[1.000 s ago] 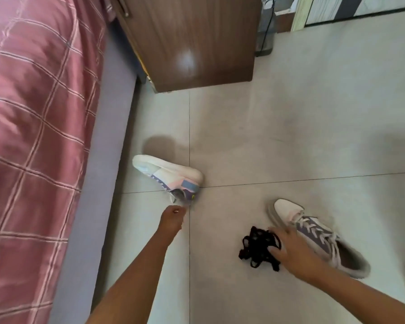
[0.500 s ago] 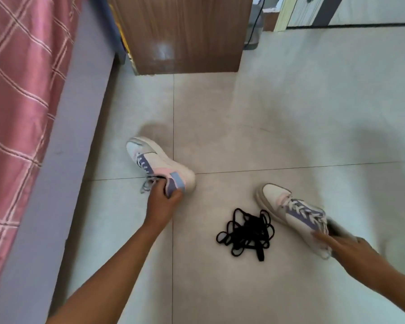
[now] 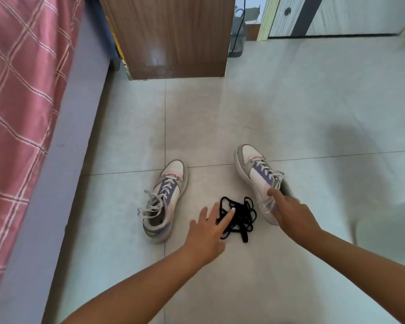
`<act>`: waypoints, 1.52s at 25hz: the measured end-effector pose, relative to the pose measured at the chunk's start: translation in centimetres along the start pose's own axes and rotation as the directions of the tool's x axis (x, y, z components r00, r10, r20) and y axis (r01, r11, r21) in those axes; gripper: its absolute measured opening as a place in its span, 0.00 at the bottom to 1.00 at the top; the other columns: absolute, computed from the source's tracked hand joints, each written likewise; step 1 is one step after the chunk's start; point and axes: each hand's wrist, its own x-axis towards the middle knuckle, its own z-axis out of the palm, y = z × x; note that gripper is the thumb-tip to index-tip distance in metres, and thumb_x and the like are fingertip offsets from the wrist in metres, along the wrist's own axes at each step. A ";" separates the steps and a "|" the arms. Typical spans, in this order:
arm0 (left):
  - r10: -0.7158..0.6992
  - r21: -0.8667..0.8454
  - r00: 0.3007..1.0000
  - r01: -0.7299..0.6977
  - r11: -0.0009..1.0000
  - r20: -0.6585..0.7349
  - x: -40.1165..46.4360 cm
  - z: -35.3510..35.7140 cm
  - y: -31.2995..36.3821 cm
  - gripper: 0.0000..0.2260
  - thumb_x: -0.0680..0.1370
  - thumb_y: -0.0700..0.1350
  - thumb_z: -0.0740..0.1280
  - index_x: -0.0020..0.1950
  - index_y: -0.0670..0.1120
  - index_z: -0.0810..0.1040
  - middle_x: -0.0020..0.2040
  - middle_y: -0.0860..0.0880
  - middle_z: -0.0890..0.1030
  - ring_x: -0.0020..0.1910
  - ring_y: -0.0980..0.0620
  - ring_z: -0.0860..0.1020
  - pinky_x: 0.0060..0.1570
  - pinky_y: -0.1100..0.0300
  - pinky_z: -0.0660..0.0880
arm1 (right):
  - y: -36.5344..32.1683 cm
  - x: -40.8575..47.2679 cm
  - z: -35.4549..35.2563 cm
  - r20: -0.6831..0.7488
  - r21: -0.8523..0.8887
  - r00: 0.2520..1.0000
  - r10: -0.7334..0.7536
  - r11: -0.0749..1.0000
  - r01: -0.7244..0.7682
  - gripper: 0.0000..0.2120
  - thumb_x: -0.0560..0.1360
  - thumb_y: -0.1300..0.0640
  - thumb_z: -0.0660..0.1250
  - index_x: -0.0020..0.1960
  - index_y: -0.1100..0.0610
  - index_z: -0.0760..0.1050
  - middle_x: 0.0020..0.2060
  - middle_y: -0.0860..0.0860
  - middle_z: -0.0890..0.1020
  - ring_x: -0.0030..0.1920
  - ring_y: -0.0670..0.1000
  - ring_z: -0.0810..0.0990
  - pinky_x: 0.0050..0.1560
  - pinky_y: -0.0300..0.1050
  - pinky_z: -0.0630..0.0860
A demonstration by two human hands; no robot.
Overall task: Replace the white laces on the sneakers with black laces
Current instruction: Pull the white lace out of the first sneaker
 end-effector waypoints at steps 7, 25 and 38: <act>0.039 -0.120 0.903 0.014 0.993 0.428 6.6 2.0 1.8 0.23 0.76 0.37 0.65 0.71 0.47 0.66 0.67 0.42 0.68 0.63 0.42 0.70 0.52 0.55 0.72 | 3.6 -3.0 0.2 0.065 0.088 0.986 0.155 0.983 -0.160 0.18 0.77 0.59 0.60 0.65 0.47 0.61 0.57 0.50 0.76 0.49 0.56 0.75 0.47 0.48 0.74; -0.030 -0.171 0.997 0.018 0.985 -0.070 4.5 -6.6 -5.3 0.36 0.72 0.51 0.72 0.74 0.41 0.61 0.72 0.37 0.63 0.70 0.38 0.65 0.67 0.47 0.63 | -2.4 -2.9 6.5 0.141 0.181 0.919 -0.367 0.923 0.340 0.24 0.78 0.63 0.59 0.69 0.51 0.54 0.55 0.58 0.74 0.54 0.61 0.74 0.47 0.55 0.72; -0.374 -0.746 0.895 0.419 0.518 0.243 -4.4 -0.1 -5.3 0.21 0.71 0.47 0.74 0.60 0.44 0.70 0.55 0.49 0.70 0.52 0.53 0.74 0.48 0.65 0.70 | -2.6 -0.6 6.0 0.186 0.171 0.893 -0.410 0.908 0.381 0.11 0.75 0.59 0.60 0.56 0.56 0.72 0.47 0.52 0.78 0.48 0.56 0.77 0.42 0.52 0.75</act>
